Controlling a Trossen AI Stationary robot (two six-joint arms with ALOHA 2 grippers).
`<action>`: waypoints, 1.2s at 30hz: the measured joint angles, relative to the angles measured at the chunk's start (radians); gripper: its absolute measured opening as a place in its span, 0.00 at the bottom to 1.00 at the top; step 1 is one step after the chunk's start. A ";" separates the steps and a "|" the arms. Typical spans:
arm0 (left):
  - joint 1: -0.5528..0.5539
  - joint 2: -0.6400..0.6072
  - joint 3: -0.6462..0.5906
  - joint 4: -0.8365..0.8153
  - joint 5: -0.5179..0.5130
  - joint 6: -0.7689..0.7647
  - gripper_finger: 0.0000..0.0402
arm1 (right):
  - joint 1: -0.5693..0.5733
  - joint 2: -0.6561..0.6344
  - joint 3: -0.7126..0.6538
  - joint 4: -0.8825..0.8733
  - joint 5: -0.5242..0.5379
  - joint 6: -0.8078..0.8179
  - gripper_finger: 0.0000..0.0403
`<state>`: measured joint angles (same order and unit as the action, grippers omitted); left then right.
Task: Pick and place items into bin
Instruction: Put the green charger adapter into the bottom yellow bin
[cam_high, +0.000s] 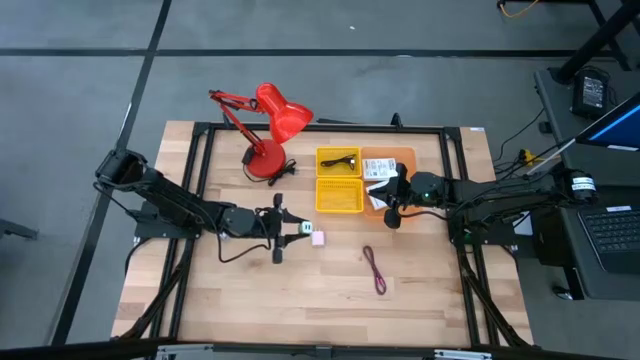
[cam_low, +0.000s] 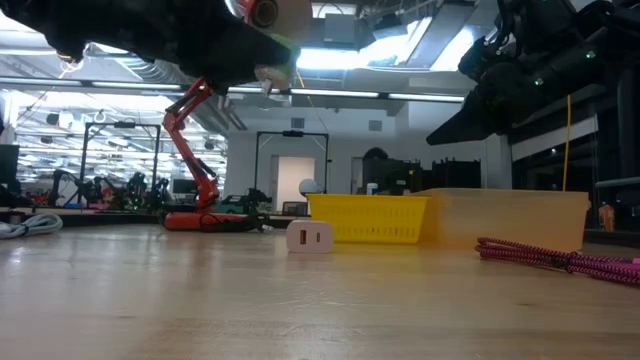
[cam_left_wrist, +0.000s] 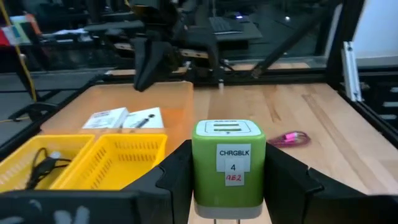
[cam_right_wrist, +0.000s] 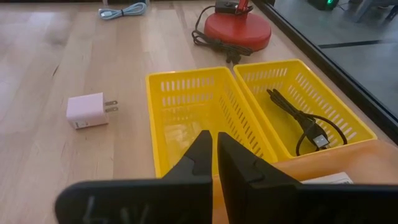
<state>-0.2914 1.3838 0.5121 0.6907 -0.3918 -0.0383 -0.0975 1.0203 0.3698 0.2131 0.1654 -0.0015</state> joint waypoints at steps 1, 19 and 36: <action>0.007 0.000 0.000 0.007 -0.001 0.000 0.36 | 0.000 0.000 0.000 0.000 0.000 0.000 0.02; 0.218 0.314 0.183 0.122 0.310 0.073 0.36 | 0.000 0.044 0.000 0.007 0.000 0.000 0.02; 0.327 0.408 0.380 -0.047 0.433 0.122 0.36 | 0.000 0.116 0.000 0.143 0.000 0.020 0.02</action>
<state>0.0357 1.7920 0.8920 0.6437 0.0409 0.0841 -0.0975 1.1358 0.3702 0.3562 0.1658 0.0184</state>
